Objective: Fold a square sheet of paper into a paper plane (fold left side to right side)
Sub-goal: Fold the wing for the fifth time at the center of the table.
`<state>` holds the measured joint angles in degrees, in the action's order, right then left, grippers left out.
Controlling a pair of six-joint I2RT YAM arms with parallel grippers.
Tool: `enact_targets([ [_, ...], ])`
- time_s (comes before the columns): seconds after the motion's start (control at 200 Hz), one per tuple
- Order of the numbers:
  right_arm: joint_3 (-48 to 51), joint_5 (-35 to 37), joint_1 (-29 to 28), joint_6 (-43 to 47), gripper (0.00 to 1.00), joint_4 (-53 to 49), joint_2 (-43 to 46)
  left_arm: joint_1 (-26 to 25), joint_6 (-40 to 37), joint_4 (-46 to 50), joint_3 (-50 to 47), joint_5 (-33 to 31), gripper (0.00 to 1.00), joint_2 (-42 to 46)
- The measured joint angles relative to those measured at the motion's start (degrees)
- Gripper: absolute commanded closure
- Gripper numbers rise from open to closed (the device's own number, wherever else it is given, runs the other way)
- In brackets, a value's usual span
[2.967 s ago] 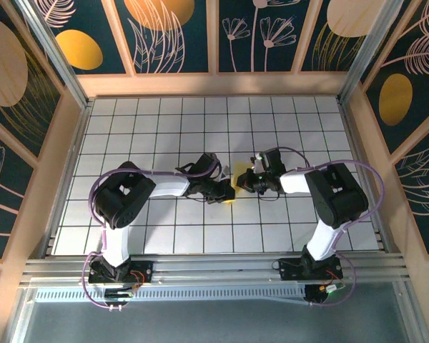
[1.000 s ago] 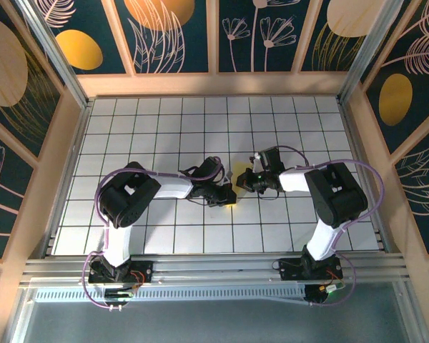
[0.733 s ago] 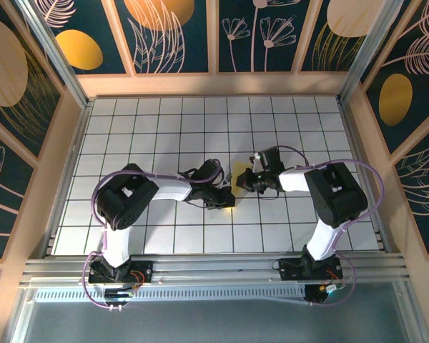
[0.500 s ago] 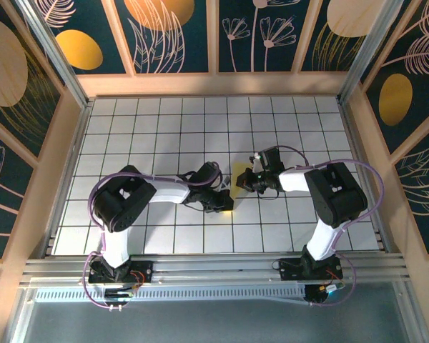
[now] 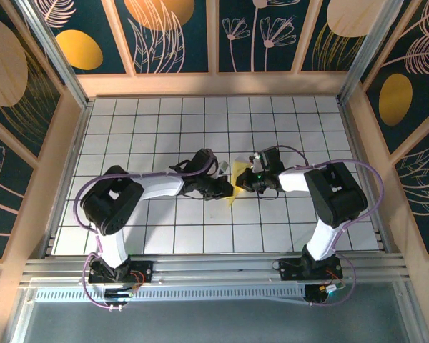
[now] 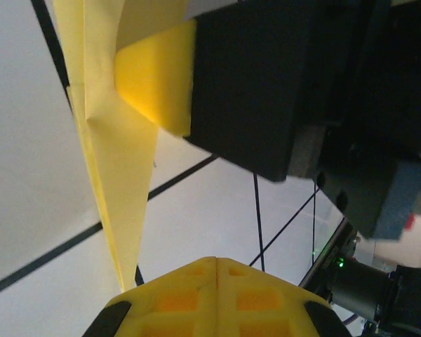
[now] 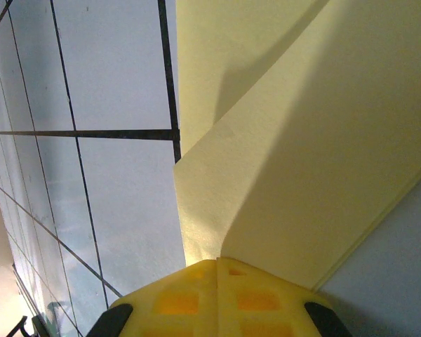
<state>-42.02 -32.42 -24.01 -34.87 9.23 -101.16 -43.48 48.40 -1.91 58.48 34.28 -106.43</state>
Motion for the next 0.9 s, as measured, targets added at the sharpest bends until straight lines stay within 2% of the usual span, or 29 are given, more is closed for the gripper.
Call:
enact_targets([
  [0.435, -0.33, 0.74, -0.52, 0.0, 1.0, -0.02, -0.07, -0.02, -1.25, 0.66, 5.33, 0.11, 1.0, -8.66],
  [0.896, -0.61, 1.03, -0.74, 0.02, 1.0, -0.24, -0.15, -0.02, -2.84, 2.6, 7.37, -0.48, 1.0, -10.56],
])
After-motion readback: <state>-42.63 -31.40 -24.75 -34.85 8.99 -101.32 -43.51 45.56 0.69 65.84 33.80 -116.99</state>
